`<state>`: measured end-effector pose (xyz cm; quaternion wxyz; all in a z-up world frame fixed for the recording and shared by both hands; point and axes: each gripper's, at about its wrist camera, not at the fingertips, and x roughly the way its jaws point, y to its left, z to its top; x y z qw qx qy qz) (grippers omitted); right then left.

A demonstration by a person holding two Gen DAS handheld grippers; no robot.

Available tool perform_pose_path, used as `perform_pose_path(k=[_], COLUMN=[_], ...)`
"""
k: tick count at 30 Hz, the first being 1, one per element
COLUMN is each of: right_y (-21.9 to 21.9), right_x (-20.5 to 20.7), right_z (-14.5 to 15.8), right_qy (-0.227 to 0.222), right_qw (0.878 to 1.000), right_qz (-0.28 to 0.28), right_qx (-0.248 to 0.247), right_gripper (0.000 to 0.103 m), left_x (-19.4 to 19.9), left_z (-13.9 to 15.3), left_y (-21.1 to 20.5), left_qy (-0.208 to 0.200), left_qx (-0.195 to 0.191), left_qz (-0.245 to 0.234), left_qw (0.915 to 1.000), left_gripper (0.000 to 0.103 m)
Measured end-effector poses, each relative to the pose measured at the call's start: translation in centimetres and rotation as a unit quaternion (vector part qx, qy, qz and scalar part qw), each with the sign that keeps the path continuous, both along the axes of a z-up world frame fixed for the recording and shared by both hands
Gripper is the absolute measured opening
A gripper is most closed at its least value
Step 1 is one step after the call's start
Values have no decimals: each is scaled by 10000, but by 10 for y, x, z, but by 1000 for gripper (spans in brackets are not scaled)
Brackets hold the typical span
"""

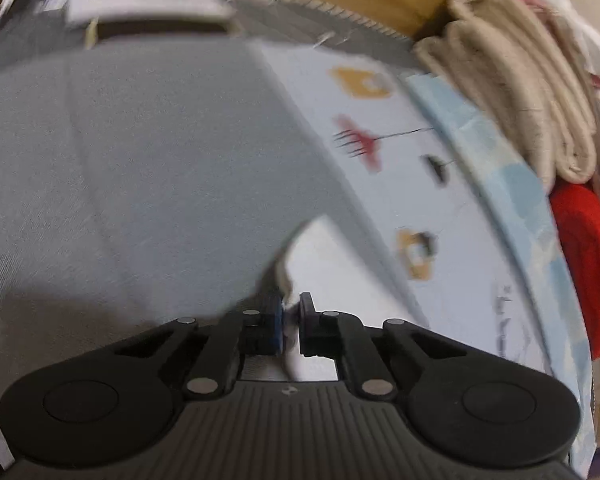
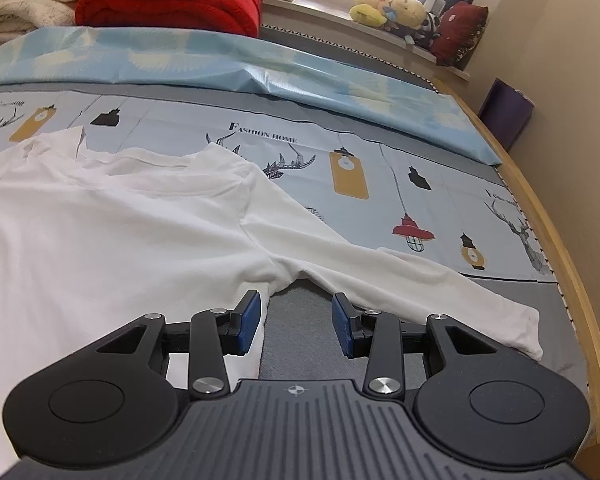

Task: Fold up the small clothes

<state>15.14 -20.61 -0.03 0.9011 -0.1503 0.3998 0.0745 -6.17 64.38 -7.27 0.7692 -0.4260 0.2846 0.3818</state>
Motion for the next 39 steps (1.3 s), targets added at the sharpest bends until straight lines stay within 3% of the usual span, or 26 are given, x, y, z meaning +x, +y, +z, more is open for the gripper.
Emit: perform_pose_path(k=[5,8,12,15,17,21,26,28,30,31,32,33,34,35,37,39], right_y=[-7,-14,-24,-34,-40,-58,-74,-82,-87,-87,-87,-86,-84,-82,-76,-67], right_x=[-5,-7,-14,-21,-24,-38,-40,-36,-31,-28,-25,-23,-19,-16,-8,0], right_z=[4,6,3,-1,-7,-15,-30,-34,-37,-38,-39,-40,-41,-42,-45,-48], right_qy=[-49,-35,17,14,194,178,380,462,501,506,510,515,520,534,621,726], right_qw=[9997,9991,9984,9965,9960,9932,9939,9925,9910,9904,9896,9887,9873,9853,9813,9776], right_qz=[-86,-148,-146,-199,-247,-304,-314,-422,-502,-520,-531,-542,-554,-569,-597,-593], right_qx=[204,383,552,813,840,1112,983,1050,1134,1180,1233,1303,1396,1517,1724,1885], right_gripper=[40,40,40,38,8,7,7,7,7,7,7,8,8,8,9,9], left_x=[42,78,118,145,165,214,251,263,274,280,286,290,291,288,287,284], left_z=[77,111,135,129,113,82,70,73,76,75,71,68,66,69,71,68], left_y=[-65,-123,-219,-298,-347,-432,-505,-530,-556,-568,-577,-582,-583,-582,-564,-532], left_qy=[-476,-467,-591,-878,-886,-517,-692,-988,-1273,-1356,-1334,-1270,-1231,-1197,-1049,-903], left_qx=[721,846,743,534,307,68,-120,-157,-219,-360,-553,-725,-757,-602,-260,-201], left_qz=[-605,-1127,-1853,-2354,-2706,-3302,-3713,-4027,-4503,-4802,-5063,-5291,-5434,-5418,-5192,-4868], left_qw=[9944,9889,9781,9665,9581,9425,9258,9099,8835,8659,8502,8359,8269,8298,8478,8686], left_gripper=[7,7,7,7,7,7,7,7,8,9,13,24,29,29,29,29])
